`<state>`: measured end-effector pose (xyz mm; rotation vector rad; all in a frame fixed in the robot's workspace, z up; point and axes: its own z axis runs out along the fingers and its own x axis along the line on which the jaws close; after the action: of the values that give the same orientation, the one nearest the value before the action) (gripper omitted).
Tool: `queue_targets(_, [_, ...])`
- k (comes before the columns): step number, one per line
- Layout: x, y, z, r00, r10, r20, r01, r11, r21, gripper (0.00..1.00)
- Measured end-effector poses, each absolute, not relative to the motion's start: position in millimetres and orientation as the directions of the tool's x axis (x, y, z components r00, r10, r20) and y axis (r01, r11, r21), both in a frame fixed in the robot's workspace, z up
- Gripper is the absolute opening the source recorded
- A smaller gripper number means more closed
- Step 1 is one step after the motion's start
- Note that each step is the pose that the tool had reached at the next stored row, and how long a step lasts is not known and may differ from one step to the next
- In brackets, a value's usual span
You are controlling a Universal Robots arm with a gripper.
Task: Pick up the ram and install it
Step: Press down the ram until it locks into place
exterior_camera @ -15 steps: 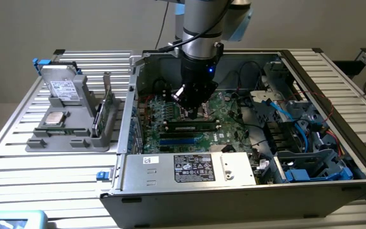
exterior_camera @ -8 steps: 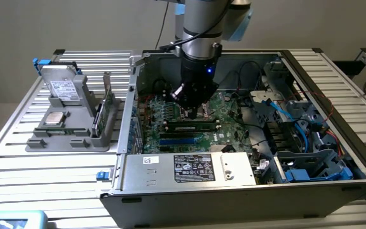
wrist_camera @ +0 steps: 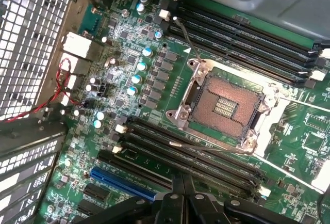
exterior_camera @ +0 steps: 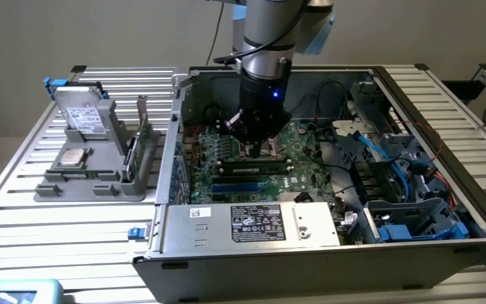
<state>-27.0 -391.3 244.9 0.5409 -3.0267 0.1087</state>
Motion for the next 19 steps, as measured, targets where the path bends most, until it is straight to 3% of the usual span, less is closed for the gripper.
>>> queue_targets(12, [-27.0, -391.3, 244.8, -0.976, -0.209, 0.069, -0.213, 0.975, -0.064, 0.11])
queue_targets(19, [-27.0, -391.3, 244.8, -0.987, -0.154, 0.043, -0.157, 0.984, -0.083, 0.11])
